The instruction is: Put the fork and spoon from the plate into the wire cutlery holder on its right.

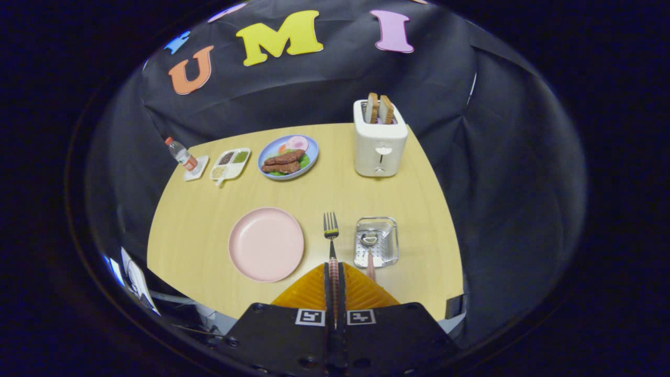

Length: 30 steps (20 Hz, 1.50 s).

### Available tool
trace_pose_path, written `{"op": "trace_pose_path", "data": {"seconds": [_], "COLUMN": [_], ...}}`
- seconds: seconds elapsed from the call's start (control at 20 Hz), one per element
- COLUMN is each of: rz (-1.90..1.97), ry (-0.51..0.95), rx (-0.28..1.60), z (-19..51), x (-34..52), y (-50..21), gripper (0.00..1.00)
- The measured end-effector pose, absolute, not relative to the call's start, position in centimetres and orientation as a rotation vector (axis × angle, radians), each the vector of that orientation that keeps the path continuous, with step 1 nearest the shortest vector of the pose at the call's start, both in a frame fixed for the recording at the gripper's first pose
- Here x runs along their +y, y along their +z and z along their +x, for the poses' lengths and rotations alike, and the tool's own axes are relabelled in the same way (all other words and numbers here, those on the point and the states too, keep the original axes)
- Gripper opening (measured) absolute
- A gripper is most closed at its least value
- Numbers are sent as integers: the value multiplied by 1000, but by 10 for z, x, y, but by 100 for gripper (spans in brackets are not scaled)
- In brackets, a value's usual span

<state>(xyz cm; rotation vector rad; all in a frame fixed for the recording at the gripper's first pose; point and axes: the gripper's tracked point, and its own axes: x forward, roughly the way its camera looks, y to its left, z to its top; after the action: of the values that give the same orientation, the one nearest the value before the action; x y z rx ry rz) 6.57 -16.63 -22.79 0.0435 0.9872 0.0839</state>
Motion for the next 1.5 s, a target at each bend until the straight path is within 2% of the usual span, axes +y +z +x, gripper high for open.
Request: {"op": "trace_pose_path", "data": {"seconds": [0.25, 0.85, 1.25, 1.4, 1.5], "rz": [44, 106, 121, 143, 141], "ry": [40, 43, 17, -2, -17], "rx": [1059, 1309, 1324, 1312, 1298], "z": [62, 101, 119, 120, 120], "x": [-213, -211, -215, -216, -218], "y": [-238, -291, -301, -300, -297], "gripper": [1, 1, 1, 6, 2]}}
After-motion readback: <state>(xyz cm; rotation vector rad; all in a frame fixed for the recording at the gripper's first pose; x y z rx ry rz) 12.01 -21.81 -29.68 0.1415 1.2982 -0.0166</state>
